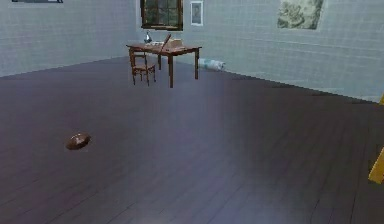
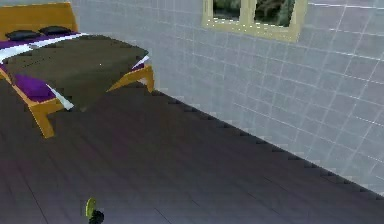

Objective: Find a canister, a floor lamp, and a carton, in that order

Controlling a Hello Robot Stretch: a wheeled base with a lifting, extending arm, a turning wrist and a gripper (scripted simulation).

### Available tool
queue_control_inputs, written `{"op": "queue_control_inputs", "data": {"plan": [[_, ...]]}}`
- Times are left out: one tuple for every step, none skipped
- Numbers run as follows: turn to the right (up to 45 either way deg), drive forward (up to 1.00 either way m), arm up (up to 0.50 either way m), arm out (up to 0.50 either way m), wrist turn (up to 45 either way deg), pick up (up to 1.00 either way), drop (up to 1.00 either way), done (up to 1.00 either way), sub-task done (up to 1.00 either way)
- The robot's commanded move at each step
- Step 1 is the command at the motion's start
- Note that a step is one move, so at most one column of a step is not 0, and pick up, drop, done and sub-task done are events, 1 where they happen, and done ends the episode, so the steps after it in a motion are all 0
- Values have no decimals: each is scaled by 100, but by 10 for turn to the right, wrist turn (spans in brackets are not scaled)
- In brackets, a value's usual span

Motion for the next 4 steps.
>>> {"op": "queue_control_inputs", "data": {"plan": [[0, 100, 0, 0, 0, 0, 0, 0, 0], [0, 100, 0, 0, 0, 0, 0, 0, 0], [0, 100, 0, 0, 0, 0, 0, 0, 0], [0, 60, 0, 0, 0, 0, 0, 0, 0]]}}
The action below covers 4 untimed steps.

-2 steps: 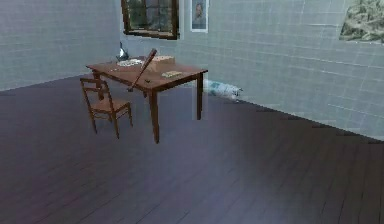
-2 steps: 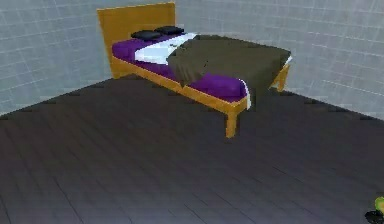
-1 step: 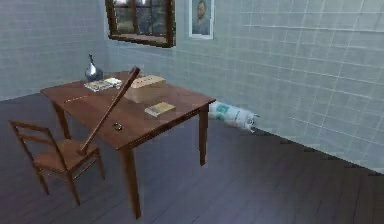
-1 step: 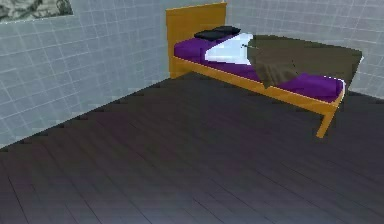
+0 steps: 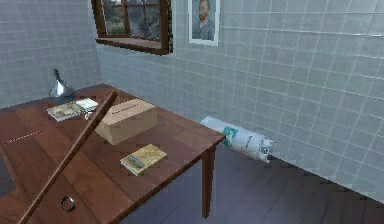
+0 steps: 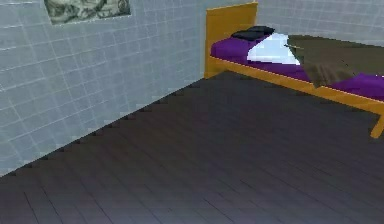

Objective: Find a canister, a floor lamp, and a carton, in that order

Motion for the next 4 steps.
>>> {"op": "queue_control_inputs", "data": {"plan": [[0, 0, 0, 0, 0, 0, 0, 0, 100], [-450, 0, 0, 0, 0, 0, 0, 0, 0], [-450, 0, 0, 0, 0, 0, 0, 0, 0], [-450, 0, 0, 0, 0, 0, 0, 0, 0]]}}
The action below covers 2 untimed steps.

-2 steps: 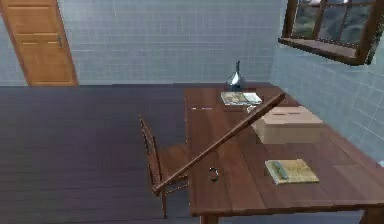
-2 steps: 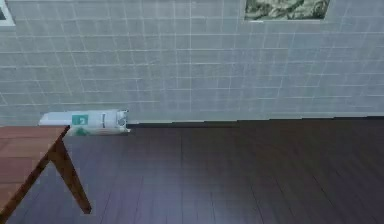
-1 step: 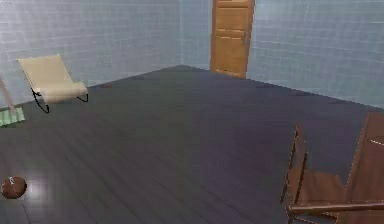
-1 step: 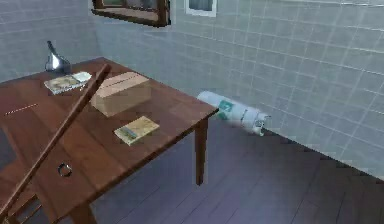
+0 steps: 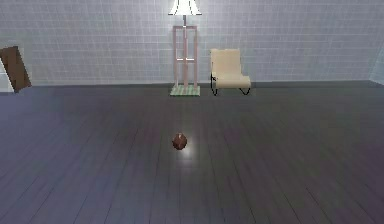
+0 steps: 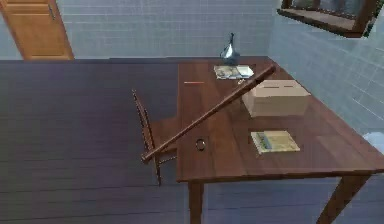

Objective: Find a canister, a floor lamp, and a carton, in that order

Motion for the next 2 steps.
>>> {"op": "queue_control_inputs", "data": {"plan": [[-240, 0, 0, 0, 0, 0, 0, 0, 0], [0, 100, 0, 0, 0, 0, 0, 0, 0]]}}
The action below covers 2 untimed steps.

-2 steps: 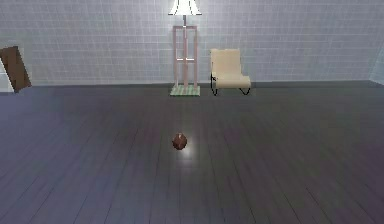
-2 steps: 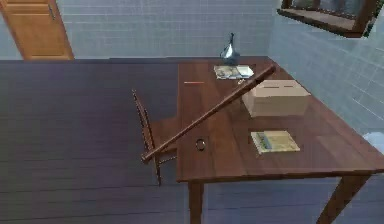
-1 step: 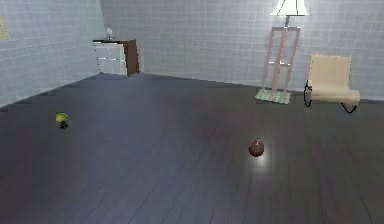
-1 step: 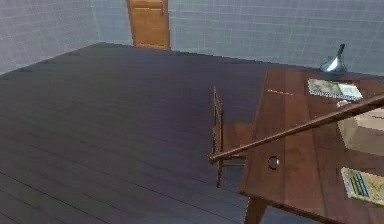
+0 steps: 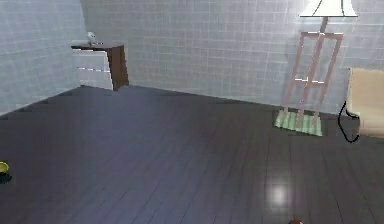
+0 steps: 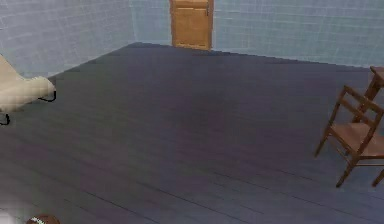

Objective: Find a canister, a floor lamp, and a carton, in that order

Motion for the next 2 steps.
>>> {"op": "queue_control_inputs", "data": {"plan": [[0, 95, 0, 0, 0, 0, 0, 0, 0], [210, 0, 0, 0, 0, 0, 0, 0, 0]]}}
